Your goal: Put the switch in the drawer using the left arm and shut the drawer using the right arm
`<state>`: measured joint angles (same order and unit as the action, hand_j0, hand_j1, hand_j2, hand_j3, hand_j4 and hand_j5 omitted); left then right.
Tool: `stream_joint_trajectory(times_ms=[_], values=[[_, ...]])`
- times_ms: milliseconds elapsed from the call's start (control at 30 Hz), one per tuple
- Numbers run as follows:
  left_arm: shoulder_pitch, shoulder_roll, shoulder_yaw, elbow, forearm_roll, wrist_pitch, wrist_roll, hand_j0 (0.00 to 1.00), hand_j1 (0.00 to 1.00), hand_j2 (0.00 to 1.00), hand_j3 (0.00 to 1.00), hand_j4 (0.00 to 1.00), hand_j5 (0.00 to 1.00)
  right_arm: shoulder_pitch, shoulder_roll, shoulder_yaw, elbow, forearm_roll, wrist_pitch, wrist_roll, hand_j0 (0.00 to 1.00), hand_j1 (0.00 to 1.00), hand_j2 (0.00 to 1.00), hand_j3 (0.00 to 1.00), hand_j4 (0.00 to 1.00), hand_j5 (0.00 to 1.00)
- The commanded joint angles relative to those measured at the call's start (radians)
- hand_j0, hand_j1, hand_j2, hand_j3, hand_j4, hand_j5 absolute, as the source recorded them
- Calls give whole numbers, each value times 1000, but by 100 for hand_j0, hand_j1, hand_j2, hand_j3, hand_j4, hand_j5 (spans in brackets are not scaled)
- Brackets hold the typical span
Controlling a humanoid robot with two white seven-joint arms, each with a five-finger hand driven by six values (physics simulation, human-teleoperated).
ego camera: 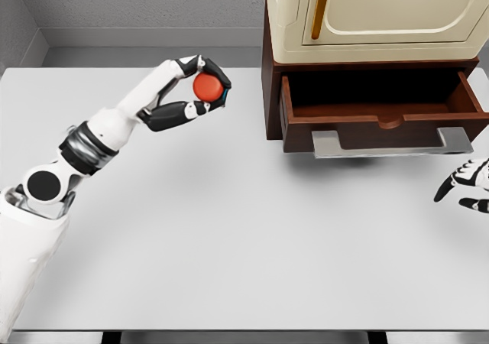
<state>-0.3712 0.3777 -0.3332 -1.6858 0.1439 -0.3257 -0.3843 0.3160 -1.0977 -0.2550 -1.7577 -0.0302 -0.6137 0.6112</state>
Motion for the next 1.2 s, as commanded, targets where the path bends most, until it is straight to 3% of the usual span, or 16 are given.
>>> stream_joint_trajectory(times_ms=[0, 400, 733, 1167], values=[[0, -17, 0, -11, -9, 1, 1, 41, 41, 41, 41, 41, 41, 0, -8, 13, 0, -11, 3, 0, 56, 56, 56, 56, 56, 56], [-41, -128, -12, -18, -93, 4, 1, 41, 41, 41, 41, 41, 41, 2, -16, 26, 0, -10, 3, 0, 56, 56, 56, 56, 56, 56], [-69, -244, -18, -8, -244, 5, 1, 40, 40, 40, 40, 40, 40, 2, -18, 26, 0, -8, 3, 0, 56, 56, 56, 56, 56, 56], [-143, -365, -50, 115, -376, 13, 1, 40, 40, 40, 40, 40, 40, 2, -18, 28, 0, -8, 3, 0, 56, 56, 56, 56, 56, 56]])
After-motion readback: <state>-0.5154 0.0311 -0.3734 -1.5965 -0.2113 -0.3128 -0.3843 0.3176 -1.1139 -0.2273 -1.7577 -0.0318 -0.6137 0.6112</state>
